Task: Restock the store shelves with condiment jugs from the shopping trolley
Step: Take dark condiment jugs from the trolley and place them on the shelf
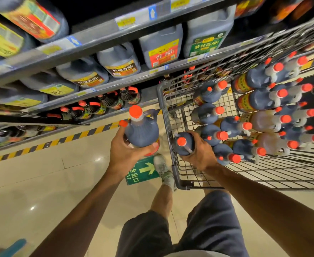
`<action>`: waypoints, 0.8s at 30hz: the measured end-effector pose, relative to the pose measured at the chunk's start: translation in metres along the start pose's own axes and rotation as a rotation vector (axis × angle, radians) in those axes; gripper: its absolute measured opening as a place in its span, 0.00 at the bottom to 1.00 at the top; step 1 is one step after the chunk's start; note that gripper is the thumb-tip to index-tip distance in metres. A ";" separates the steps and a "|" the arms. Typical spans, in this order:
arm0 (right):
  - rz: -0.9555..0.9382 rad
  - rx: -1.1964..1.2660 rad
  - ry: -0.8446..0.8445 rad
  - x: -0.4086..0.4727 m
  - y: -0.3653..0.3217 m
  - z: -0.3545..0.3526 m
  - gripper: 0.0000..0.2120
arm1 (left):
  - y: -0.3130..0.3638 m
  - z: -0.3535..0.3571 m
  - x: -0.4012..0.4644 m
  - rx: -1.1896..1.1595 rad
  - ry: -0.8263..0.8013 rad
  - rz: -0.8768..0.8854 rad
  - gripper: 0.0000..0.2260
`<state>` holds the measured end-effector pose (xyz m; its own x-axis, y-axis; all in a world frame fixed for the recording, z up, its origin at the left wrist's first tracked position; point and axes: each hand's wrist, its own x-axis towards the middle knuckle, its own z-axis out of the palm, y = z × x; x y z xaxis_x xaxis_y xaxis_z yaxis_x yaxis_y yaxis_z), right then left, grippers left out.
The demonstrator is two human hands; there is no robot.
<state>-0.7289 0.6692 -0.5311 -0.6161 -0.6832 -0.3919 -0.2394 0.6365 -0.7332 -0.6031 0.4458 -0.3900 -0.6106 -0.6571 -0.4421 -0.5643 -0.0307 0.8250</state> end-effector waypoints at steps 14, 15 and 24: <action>-0.105 0.269 0.102 -0.064 -0.226 -0.199 0.33 | 0.153 -0.072 -0.055 -0.137 -0.029 0.240 0.35; -0.145 0.283 0.128 -0.072 -0.238 -0.213 0.33 | 0.166 -0.077 -0.060 -0.144 -0.033 0.274 0.36; -0.308 0.288 0.310 -0.119 -0.324 -0.299 0.35 | 0.268 -0.112 -0.091 -0.247 0.002 0.517 0.42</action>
<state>-0.8027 0.6515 -0.0806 -0.7533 -0.6575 0.0170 -0.2552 0.2683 -0.9289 -0.6365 0.4128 -0.0897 -0.7716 -0.6347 0.0415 -0.0456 0.1204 0.9917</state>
